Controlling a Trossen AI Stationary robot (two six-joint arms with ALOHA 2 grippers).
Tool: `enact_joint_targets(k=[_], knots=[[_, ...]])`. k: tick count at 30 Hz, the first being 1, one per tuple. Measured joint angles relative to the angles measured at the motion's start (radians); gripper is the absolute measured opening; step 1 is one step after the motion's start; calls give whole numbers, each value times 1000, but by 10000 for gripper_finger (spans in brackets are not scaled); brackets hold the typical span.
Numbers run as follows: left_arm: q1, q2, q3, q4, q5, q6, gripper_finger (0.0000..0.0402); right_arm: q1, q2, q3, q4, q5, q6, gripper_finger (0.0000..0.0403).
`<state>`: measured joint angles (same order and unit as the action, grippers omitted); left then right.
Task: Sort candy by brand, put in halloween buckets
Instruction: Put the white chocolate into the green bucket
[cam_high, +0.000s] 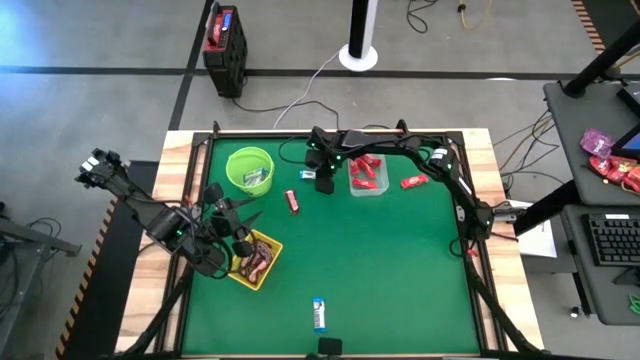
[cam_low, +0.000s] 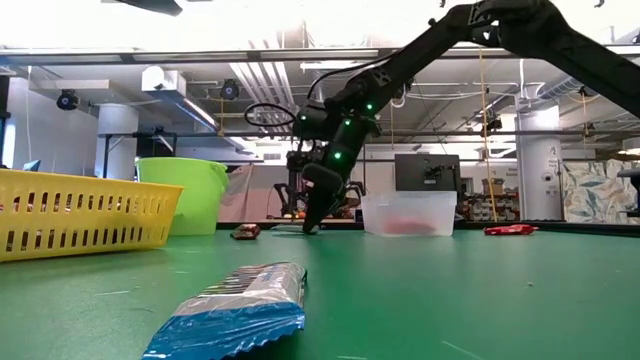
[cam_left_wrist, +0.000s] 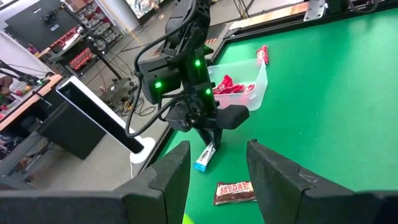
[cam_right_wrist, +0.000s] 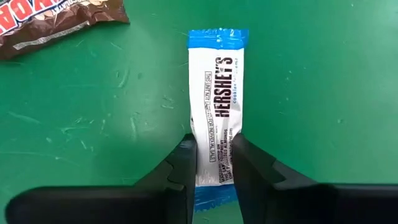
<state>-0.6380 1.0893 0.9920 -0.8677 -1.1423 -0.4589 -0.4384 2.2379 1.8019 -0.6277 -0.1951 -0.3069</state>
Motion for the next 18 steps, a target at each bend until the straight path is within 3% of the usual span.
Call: enact_joint_targets(k=[8, 18], knots=[[0, 0, 0, 0, 0, -3, 142, 6, -39, -5, -24, -47, 21, 77], [0, 0, -31, 32, 51, -3, 142, 60, -127, -46, -166, -410, 45, 71]])
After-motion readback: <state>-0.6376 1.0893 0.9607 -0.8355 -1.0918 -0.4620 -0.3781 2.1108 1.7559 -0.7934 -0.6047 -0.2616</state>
